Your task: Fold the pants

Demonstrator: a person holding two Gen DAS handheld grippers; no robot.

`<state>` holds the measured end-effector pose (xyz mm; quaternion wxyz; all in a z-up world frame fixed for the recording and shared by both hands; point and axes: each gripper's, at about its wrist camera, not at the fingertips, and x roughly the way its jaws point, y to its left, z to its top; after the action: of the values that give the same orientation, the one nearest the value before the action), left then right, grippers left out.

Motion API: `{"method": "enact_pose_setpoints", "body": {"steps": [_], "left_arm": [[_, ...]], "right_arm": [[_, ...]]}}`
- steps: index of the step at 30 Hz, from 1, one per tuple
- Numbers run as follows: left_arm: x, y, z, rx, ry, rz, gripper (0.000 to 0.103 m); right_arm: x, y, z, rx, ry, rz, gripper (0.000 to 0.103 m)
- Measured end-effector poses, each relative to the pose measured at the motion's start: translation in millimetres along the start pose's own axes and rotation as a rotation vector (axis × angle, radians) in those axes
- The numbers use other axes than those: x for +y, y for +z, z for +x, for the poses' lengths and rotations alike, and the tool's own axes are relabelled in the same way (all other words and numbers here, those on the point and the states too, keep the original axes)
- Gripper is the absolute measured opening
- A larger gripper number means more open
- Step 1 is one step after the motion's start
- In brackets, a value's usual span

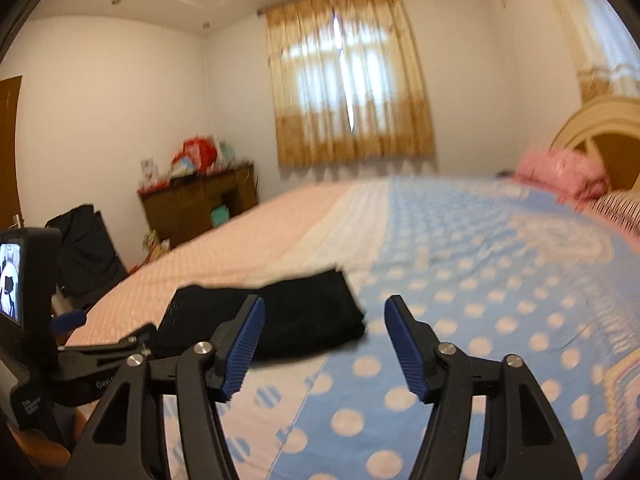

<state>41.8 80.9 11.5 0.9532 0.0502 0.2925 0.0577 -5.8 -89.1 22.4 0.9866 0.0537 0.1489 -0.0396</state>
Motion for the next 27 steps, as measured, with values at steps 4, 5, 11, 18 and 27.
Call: {"method": "enact_pose_setpoints", "body": {"steps": [4, 5, 11, 18, 27], "left_arm": [[-3, -1, -5, -0.008, -0.008, 0.0, 0.103], [-4, -1, -6, -0.012, -0.006, 0.001, 0.103], [-7, -4, -9, -0.013, 0.005, 0.006, 0.103], [-7, -5, -13, -0.022, 0.006, 0.002, 0.103], [-7, -5, -13, -0.017, 0.004, 0.0, 0.103]], "right_arm": [[1, 3, -7, -0.024, -0.012, -0.012, 0.072], [1, 2, -6, -0.015, -0.006, -0.006, 0.072], [-6, -1, -4, 0.022, 0.001, 0.033, 0.072], [-5, -1, -8, 0.008, 0.003, 0.031, 0.072], [-5, -1, -6, 0.025, 0.005, 0.038, 0.072]]}}
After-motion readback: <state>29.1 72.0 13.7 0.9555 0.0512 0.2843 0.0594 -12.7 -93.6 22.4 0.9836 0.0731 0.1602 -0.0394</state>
